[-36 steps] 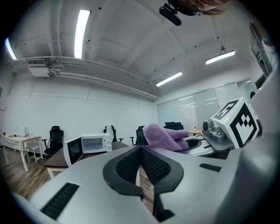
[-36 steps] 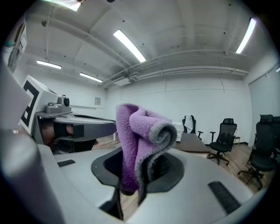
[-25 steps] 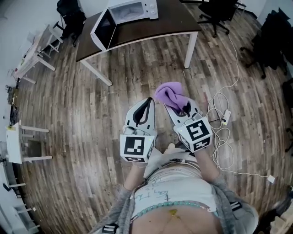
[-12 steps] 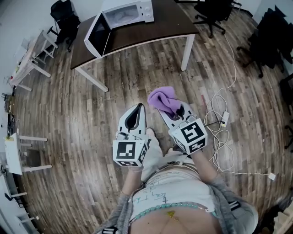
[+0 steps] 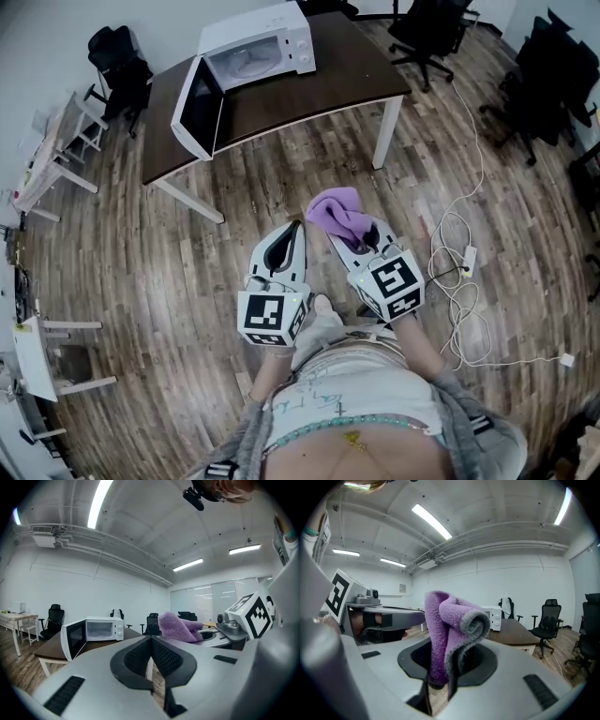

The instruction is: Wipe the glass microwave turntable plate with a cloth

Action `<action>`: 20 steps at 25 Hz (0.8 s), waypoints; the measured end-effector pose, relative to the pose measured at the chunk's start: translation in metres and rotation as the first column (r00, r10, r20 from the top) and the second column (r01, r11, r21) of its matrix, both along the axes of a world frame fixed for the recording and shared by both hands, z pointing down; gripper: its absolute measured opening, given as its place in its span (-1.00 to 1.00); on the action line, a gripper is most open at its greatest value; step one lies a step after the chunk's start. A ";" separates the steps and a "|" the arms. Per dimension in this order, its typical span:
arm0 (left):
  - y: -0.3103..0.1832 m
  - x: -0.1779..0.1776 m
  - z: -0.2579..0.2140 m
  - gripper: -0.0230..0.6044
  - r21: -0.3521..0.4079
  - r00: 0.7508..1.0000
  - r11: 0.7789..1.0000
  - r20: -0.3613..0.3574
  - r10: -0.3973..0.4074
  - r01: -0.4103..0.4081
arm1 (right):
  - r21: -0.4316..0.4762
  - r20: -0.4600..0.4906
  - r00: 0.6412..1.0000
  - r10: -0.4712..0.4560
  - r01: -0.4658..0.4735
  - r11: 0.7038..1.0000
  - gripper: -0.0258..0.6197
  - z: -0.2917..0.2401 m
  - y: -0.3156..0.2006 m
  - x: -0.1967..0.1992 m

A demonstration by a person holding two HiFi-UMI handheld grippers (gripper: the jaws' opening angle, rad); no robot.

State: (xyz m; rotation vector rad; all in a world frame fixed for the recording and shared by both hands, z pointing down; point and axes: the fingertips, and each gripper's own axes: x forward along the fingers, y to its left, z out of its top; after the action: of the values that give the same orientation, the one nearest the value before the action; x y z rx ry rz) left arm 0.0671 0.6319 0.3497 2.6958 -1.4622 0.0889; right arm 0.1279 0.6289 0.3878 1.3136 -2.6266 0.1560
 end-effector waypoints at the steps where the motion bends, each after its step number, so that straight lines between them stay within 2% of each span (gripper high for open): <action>1: -0.007 -0.006 0.000 -0.89 -0.002 1.000 1.000 -0.001 0.001 -0.001 | -0.003 0.001 1.000 0.003 -0.003 1.000 -0.58 0.001 -0.008 -0.006; 12: -0.069 -0.069 0.007 -0.89 -0.031 1.000 0.999 0.004 0.010 -0.010 | -0.011 0.023 1.000 -0.018 0.018 1.000 -0.58 0.004 -0.072 -0.075; 20: -0.090 -0.084 0.011 -0.89 -0.041 1.000 0.999 -0.018 -0.002 0.001 | -0.027 0.009 1.000 -0.025 0.026 0.999 -0.58 0.008 -0.087 -0.089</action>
State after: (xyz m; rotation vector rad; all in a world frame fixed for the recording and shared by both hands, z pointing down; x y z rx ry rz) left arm -0.0171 0.5420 0.3608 2.6565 -1.4409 0.0939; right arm 0.0393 0.5417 0.3958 1.2732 -2.6379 0.1938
